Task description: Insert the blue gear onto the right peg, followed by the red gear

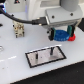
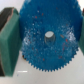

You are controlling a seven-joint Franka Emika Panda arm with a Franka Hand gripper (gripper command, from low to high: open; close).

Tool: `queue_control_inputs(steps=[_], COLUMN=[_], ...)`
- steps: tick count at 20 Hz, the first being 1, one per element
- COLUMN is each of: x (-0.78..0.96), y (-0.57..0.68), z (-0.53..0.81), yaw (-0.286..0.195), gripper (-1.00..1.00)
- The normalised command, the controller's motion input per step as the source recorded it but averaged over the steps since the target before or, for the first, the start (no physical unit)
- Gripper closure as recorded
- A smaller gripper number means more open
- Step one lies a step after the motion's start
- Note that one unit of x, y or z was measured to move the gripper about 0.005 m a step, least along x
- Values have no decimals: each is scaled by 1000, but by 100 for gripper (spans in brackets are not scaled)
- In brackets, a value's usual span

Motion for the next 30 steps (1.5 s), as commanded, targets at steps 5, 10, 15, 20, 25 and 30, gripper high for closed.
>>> queue_control_inputs(steps=[5,10,15,20,25,30], x=[518,348,237,192,102,185], y=[-199,-150,-214,-101,-134,-84], z=[17,-55,-87,-10,225,7], yaw=[0,0,0,0,0,0], gripper=[100,100,100,100,100,100])
